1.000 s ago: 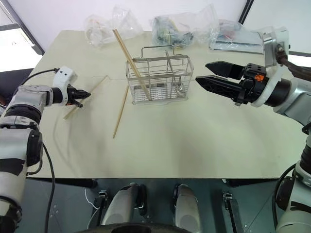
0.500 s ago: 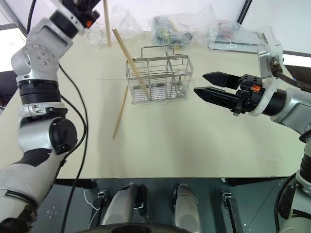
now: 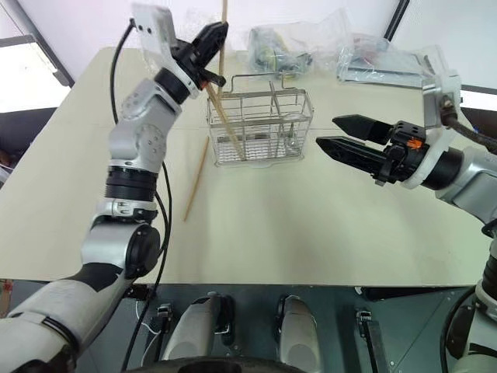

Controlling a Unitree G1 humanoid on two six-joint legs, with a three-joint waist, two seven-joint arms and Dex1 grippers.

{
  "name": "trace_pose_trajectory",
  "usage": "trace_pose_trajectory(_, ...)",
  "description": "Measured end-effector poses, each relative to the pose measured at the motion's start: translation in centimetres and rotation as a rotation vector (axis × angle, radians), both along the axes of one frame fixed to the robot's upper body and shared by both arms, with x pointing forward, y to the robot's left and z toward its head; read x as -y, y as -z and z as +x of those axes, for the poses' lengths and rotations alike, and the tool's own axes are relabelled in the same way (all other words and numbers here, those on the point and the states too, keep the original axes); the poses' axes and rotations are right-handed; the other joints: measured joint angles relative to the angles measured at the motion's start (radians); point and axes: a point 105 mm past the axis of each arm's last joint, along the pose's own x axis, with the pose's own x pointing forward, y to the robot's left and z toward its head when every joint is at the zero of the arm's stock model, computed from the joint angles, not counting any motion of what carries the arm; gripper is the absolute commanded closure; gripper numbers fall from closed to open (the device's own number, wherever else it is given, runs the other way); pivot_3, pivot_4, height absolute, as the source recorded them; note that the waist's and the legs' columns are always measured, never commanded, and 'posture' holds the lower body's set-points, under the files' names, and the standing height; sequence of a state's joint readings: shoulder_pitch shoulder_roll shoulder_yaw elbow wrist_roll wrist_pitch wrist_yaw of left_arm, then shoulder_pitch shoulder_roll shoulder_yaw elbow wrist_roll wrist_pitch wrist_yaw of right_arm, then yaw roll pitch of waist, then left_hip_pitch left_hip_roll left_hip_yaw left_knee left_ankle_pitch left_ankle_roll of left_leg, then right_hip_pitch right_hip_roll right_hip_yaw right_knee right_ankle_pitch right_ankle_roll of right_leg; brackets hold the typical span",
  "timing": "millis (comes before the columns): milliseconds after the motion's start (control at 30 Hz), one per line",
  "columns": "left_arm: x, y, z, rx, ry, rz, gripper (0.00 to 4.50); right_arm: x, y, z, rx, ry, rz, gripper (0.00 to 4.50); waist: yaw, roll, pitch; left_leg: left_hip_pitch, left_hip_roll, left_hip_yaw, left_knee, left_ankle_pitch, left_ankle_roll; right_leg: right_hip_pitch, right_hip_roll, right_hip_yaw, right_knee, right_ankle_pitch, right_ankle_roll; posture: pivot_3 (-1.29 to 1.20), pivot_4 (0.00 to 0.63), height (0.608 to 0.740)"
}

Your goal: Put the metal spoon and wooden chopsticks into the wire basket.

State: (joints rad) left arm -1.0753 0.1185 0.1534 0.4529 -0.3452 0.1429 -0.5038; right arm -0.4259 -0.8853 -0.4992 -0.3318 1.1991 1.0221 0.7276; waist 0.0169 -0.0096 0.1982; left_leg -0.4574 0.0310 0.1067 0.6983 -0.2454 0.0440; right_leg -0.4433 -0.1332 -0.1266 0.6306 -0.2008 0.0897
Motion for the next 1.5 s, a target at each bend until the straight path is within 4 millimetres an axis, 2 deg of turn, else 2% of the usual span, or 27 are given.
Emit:
trace_pose_trajectory(133, 0.0, -0.1, -0.1, 0.028, -0.024, 0.001, 4.46, 0.5, -0.2, -0.1, 0.004, 0.025, 0.003, 0.45, -0.002, 0.000, 0.000, 0.000, 0.000, 0.000, 0.000, 0.000, 0.000, 0.000, 0.000, 0.000, 0.000, 0.000, 0.000, 0.00, 0.150, 0.704)
trace_pose_trajectory(233, 0.2, 1.1, 0.0, 0.010, -0.034, 0.019, 4.46, 0.5, -0.3, 0.0, 0.001, 0.029, 0.007, 0.45, -0.002, 0.000, 0.000, 0.000, 0.000, 0.000, 0.000, 0.000, 0.001, 0.000, 0.000, 0.000, 0.000, 0.000, 0.000, 0.00, 0.150, 0.704)
trace_pose_trajectory(333, -0.1, 2.6, 0.3, -0.033, -0.047, 0.012, 3.46, 0.5, -0.3, 0.0, 0.002, 0.034, 0.009, 0.45, -0.002, 0.000, 0.000, 0.000, 0.000, 0.000, 0.000, 0.000, 0.001, 0.000, 0.000, 0.000, 0.000, 0.000, 0.000, 0.00, 0.150, 0.704)
trace_pose_trajectory(533, -0.2, 1.8, -0.3, -0.019, -0.055, -0.003, 0.43, 0.4, -0.2, 0.5, -0.009, 0.031, 0.016, 0.45, -0.002, 0.000, 0.000, -0.001, 0.000, 0.000, 0.000, 0.000, 0.001, 0.000, 0.000, 0.000, 0.000, 0.000, 0.000, 0.00, 0.150, 0.704)
trace_pose_trajectory(667, -1.4, 0.8, -0.5, -0.031, -0.068, -0.014, 0.43, 0.3, 0.0, 0.8, -0.008, 0.031, 0.012, 0.45, -0.003, 0.000, 0.000, -0.001, 0.000, -0.001, 0.000, 0.000, 0.001, -0.001, 0.000, 0.000, 0.000, 0.000, 0.000, 0.00, 0.150, 0.704)
trace_pose_trajectory(767, -3.1, -0.5, -1.1, -0.033, -0.095, -0.012, 0.43, 0.3, 0.2, 1.1, -0.014, 0.030, 0.015, 0.45, -0.004, 0.000, 0.000, -0.001, 0.000, -0.001, 0.000, 0.000, 0.001, -0.001, 0.000, 0.000, 0.001, 0.000, 0.000, 0.00, 0.150, 0.704)
trace_pose_trajectory(933, -6.4, -5.0, -2.3, -0.083, -0.179, 0.071, 0.43, 0.1, 0.5, 1.3, -0.016, 0.019, 0.003, 0.45, -0.003, 0.000, 0.000, -0.001, 0.000, -0.001, 0.000, 0.000, 0.001, -0.001, 0.001, 0.000, 0.001, 0.000, 0.000, 0.00, 0.150, 0.704)
trace_pose_trajectory(1000, -8.3, -5.9, -2.6, -0.161, -0.248, 0.140, 0.43, 0.1, 0.6, 1.4, -0.011, 0.014, -0.002, 0.45, -0.004, 0.001, 0.000, -0.001, 0.000, -0.001, 0.000, 0.000, 0.000, -0.001, 0.001, 0.000, 0.001, 0.000, 0.001, 0.00, 0.150, 0.704)
trace_pose_trajectory(1067, -9.9, -4.4, -2.4, -0.321, -0.310, 0.219, 0.43, 0.1, 0.7, 1.5, -0.012, 0.010, -0.002, 0.45, -0.004, 0.002, -0.001, 0.000, 0.000, -0.001, 0.000, 0.000, 0.000, 0.000, 0.001, 0.000, 0.001, -0.001, 0.001, 0.00, 0.150, 0.704)
trace_pose_trajectory(1167, -11.4, 1.0, -2.5, -0.648, -0.356, 0.349, 0.43, 0.3, 1.2, 1.8, -0.029, 0.013, -0.006, 0.45, -0.002, 0.002, -0.001, 0.000, 0.000, -0.001, 0.000, 0.000, 0.000, 0.000, 0.001, 0.000, 0.001, -0.001, 0.001, 0.00, 0.150, 0.704)
trace_pose_trajectory(1267, -11.0, 5.7, -3.8, -0.849, -0.332, 0.483, 0.43, 0.1, 1.3, 2.1, -0.030, 0.003, -0.007, 0.45, -0.003, 0.001, -0.001, -0.001, 0.000, -0.001, 0.000, 0.003, -0.005, -0.001, 0.001, 0.000, 0.001, -0.001, 0.001, 0.00, 0.150, 0.704)
trace_pose_trajectory(1400, -9.9, 9.2, -4.7, -0.945, -0.316, 0.548, 0.43, -0.2, 1.3, 2.4, -0.023, -0.010, 0.012, 0.45, -0.003, 0.001, -0.001, 0.000, 0.000, -0.001, 0.000, 0.003, -0.006, 0.000, 0.001, 0.000, 0.001, -0.001, 0.001, 0.00, 0.150, 0.704)
trace_pose_trajectory(1500, -9.1, 13.0, -4.7, -1.040, -0.315, 0.560, 0.43, -0.4, 1.5, 2.6, -0.027, -0.006, 0.026, 0.45, -0.003, 0.001, -0.001, -0.001, 0.000, -0.001, 0.000, 0.003, -0.006, -0.001, 0.001, 0.000, 0.001, -0.001, 0.001, 0.00, 0.150, 0.704)
